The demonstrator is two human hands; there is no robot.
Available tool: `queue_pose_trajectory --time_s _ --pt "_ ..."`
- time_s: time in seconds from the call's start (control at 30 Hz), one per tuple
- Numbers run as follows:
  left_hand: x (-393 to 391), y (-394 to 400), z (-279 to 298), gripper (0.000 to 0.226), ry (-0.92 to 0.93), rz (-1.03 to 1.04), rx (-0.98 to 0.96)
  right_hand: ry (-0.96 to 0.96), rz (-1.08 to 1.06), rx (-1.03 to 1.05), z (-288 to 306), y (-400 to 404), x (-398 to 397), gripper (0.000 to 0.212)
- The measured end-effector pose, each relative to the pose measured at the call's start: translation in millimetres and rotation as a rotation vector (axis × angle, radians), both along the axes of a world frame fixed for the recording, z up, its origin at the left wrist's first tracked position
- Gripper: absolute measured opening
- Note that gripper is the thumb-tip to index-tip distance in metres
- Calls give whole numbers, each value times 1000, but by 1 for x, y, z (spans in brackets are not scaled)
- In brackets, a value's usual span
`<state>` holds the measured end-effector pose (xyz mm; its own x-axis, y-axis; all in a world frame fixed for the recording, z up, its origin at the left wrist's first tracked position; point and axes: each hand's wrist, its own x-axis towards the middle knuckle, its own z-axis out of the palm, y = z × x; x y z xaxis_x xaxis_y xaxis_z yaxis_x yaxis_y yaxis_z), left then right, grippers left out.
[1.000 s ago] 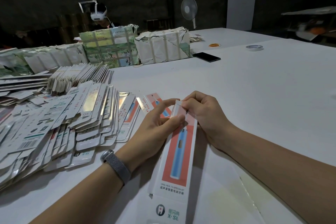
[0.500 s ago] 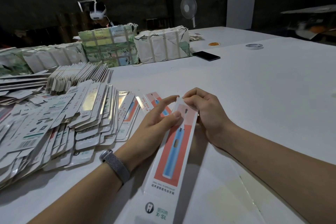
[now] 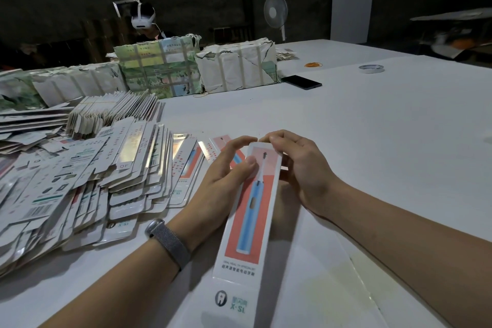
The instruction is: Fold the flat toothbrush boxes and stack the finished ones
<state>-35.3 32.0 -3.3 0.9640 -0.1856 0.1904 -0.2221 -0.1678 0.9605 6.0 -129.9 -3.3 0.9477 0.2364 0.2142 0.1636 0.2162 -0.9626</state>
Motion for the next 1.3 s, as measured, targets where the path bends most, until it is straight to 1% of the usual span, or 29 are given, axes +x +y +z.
queue_pose_trajectory --time_s 0.07,0.1,0.17,0.23,0.3,0.37,0.4,0.47,0.57,0.7,0.77,0.9,0.97,1.03,1.1,1.2,1.3 --pt "1 0 -1 30 -8 31 -41 3 3 10 -1 2 -1 12" --pt "1 -1 -1 26 -14 45 -71 5 4 27 -2 2 0 8" --pt "1 -1 -1 24 -18 60 -128 -11 0 33 -4 2 1 14" --pt "0 -1 0 30 -7 58 -146 -32 -10 12 -5 1 1 19" --pt "-1 -1 0 34 0 51 -148 -25 -30 22 -5 1 0 15" --pt "-2 0 0 34 5 33 -152 19 -48 72 -4 0 0 5" --pt "-1 0 0 33 10 24 -147 36 -59 83 -4 -1 0 4" --pt "-1 0 0 34 15 19 -134 47 -72 80 -3 -1 0 9" --pt "-1 0 -1 33 2 26 -130 35 -77 74 -4 -1 0 3" --pt "0 1 -3 30 -3 21 -165 40 -90 46 -4 -1 0 9" --pt "1 0 -4 32 -8 25 -164 57 -94 44 -3 -1 0 9" --pt "5 0 -5 35 -51 112 -103 64 -120 58 -3 2 0 5" --pt "5 0 -5 35 -41 108 -108 73 -134 32 -2 2 -2 5" --pt "5 -1 -7 33 -25 86 -161 70 -144 -20 0 0 -3 5" --pt "5 -3 -6 30 -23 116 -210 17 -154 -143 4 -2 -3 5" --pt "9 -1 -8 25 -37 217 -280 -200 -218 -496 10 -8 -4 23" --pt "11 1 -9 31 -79 277 -313 -332 -181 -789 24 -16 -12 37"
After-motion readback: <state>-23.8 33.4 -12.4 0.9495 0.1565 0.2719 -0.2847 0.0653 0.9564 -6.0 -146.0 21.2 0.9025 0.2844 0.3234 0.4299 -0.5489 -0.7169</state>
